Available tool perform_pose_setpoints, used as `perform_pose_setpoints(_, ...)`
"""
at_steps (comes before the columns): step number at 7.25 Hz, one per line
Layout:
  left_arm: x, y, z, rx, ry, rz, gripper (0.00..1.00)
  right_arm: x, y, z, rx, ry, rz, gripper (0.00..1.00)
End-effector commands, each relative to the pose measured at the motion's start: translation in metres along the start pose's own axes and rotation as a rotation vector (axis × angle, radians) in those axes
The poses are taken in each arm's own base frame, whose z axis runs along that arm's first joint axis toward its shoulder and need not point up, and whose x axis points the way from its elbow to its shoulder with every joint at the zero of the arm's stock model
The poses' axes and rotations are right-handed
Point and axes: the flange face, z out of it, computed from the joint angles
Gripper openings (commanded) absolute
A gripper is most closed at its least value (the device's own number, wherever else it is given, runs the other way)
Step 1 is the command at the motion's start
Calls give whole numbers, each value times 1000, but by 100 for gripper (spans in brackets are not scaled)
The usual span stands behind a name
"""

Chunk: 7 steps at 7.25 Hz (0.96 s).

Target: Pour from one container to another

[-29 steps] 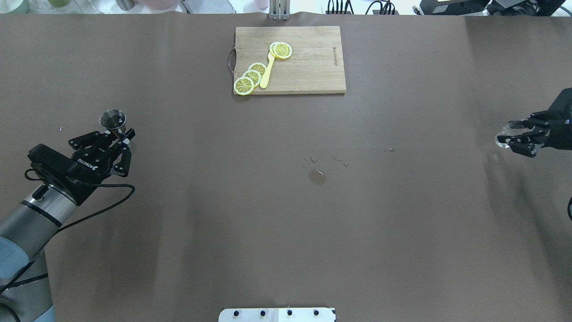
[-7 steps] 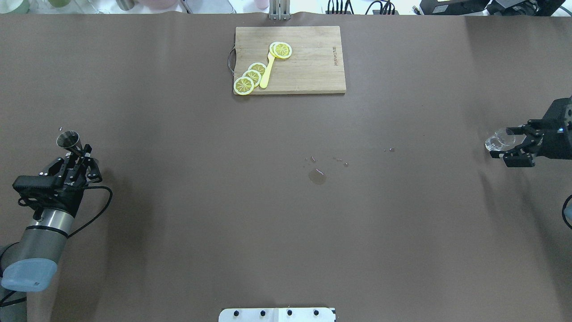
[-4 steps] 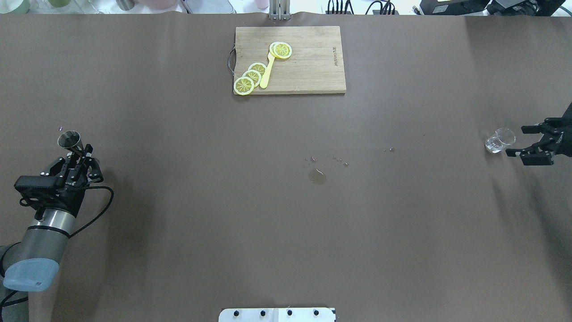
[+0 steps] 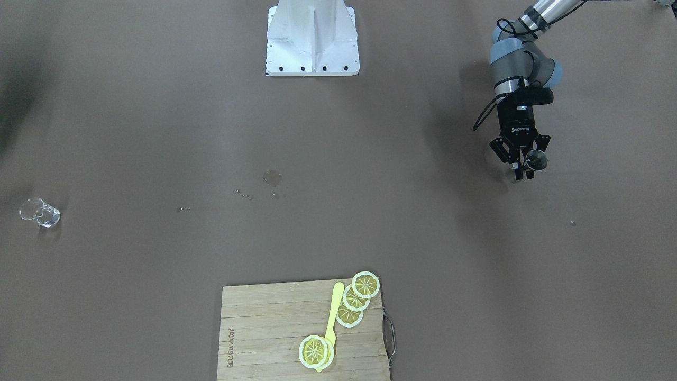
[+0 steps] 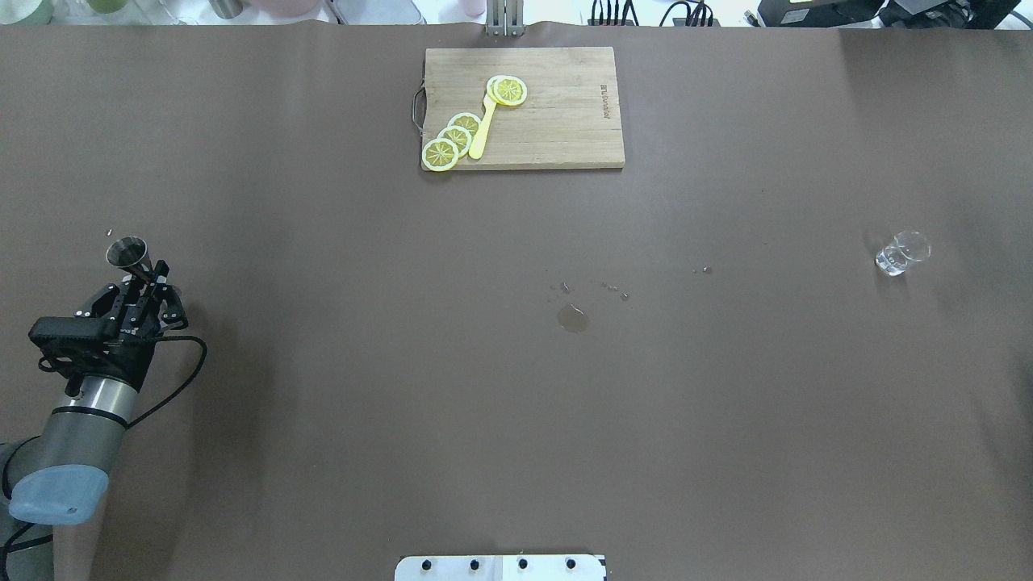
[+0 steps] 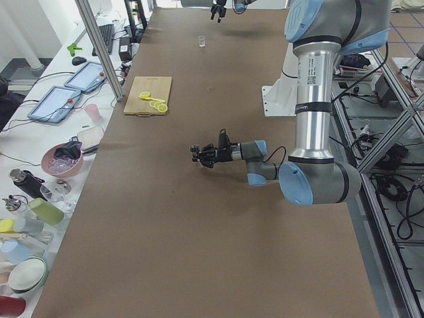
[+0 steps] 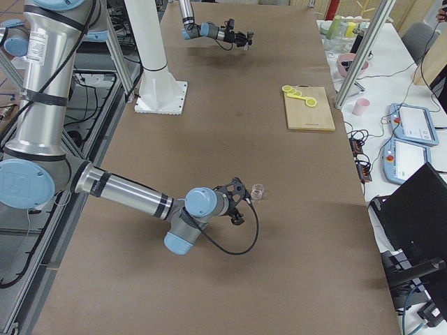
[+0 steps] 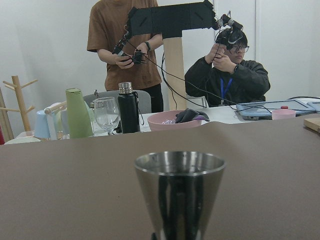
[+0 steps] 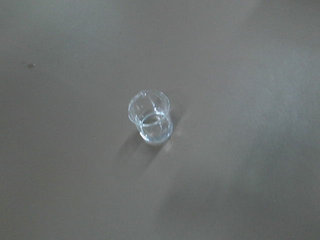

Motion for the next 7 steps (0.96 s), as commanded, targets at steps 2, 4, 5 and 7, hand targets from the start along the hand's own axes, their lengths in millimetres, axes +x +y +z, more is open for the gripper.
perform_pose_setpoints(2,0,5,1,-6,1,7,0,-13,-2,-47,-143,104,317,100)
perform_pose_setpoints(4,4,9,2,-9,2,8,0,-22,-37,-57,-291,238,530,100)
perform_pose_setpoints(5,5,10,3,-9,2,9,0,-24,-59,-66,-358,336,607,100)
perform_pose_setpoints(7,7,13,4,-13,4,9,5,-16,-82,-62,-521,389,685,100)
